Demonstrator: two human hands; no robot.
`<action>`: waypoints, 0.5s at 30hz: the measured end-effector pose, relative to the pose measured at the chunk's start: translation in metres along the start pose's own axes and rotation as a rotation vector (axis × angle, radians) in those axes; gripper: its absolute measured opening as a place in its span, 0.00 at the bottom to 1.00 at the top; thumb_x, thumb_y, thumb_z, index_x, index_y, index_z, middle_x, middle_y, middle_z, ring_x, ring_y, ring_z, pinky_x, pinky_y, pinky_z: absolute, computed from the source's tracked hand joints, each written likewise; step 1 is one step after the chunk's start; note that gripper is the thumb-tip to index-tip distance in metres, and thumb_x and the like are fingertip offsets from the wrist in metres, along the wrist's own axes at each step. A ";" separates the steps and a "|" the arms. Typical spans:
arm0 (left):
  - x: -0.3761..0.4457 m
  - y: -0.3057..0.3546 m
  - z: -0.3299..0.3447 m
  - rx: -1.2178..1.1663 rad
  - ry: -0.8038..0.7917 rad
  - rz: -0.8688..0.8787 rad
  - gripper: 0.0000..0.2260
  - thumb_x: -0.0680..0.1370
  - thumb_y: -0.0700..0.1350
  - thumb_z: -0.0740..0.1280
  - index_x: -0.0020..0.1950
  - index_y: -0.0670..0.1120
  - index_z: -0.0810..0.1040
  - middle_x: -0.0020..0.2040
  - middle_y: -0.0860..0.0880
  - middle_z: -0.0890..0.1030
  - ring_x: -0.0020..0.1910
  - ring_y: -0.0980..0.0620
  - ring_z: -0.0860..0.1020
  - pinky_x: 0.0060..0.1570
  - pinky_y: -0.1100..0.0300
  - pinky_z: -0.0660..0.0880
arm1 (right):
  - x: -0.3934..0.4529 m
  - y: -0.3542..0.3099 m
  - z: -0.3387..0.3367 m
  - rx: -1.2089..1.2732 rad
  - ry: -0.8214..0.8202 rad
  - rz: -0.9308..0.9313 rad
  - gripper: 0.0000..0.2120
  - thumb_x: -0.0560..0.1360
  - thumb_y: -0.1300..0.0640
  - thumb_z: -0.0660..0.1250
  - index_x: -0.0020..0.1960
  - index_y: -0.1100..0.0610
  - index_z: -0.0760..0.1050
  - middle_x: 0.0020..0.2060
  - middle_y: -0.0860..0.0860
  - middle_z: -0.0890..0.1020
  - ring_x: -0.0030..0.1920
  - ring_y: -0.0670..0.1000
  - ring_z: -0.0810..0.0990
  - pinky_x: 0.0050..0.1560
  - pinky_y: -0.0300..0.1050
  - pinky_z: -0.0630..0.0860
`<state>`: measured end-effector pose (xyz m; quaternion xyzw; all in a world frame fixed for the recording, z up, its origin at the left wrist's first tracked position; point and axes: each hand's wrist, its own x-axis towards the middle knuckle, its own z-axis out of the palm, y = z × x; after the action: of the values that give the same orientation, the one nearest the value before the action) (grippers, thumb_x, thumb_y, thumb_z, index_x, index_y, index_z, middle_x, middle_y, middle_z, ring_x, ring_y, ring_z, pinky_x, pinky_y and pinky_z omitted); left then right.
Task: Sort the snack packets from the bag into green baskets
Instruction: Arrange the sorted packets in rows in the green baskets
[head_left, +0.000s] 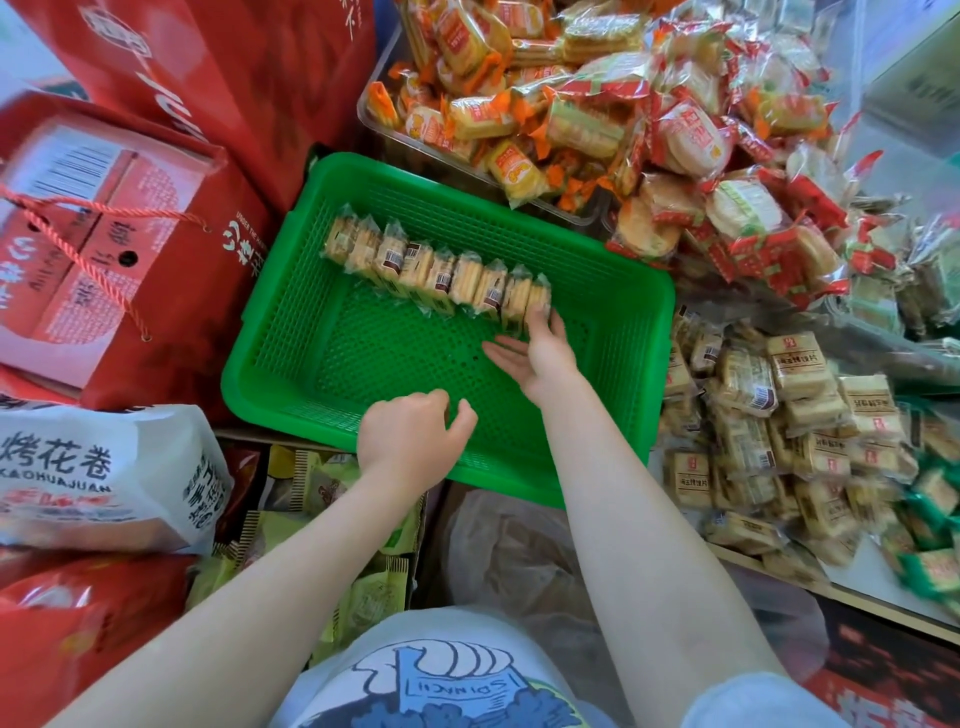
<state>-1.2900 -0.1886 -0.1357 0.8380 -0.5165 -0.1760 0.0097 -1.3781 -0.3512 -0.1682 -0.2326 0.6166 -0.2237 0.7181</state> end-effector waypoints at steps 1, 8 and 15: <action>0.000 0.000 0.000 -0.003 -0.002 -0.005 0.22 0.82 0.59 0.52 0.36 0.48 0.71 0.29 0.51 0.73 0.25 0.49 0.70 0.23 0.61 0.62 | -0.001 -0.003 0.004 0.046 -0.030 0.001 0.30 0.84 0.48 0.60 0.81 0.43 0.49 0.69 0.68 0.72 0.51 0.61 0.83 0.51 0.53 0.82; 0.000 0.001 0.000 -0.018 -0.012 -0.017 0.21 0.82 0.59 0.53 0.37 0.47 0.71 0.30 0.51 0.74 0.27 0.49 0.72 0.25 0.61 0.64 | -0.011 -0.004 0.000 -0.084 -0.057 -0.058 0.32 0.84 0.46 0.59 0.81 0.42 0.46 0.70 0.66 0.71 0.54 0.60 0.83 0.56 0.56 0.81; -0.004 0.003 -0.007 -0.148 -0.058 -0.034 0.20 0.83 0.56 0.56 0.37 0.45 0.72 0.32 0.49 0.73 0.30 0.47 0.72 0.27 0.59 0.63 | -0.076 -0.005 -0.045 -0.137 -0.067 -0.152 0.29 0.83 0.47 0.62 0.80 0.45 0.54 0.65 0.62 0.76 0.54 0.58 0.84 0.57 0.54 0.81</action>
<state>-1.2919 -0.1879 -0.1273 0.8383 -0.4877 -0.2380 0.0534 -1.4334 -0.3116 -0.1110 -0.3344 0.5866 -0.2269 0.7019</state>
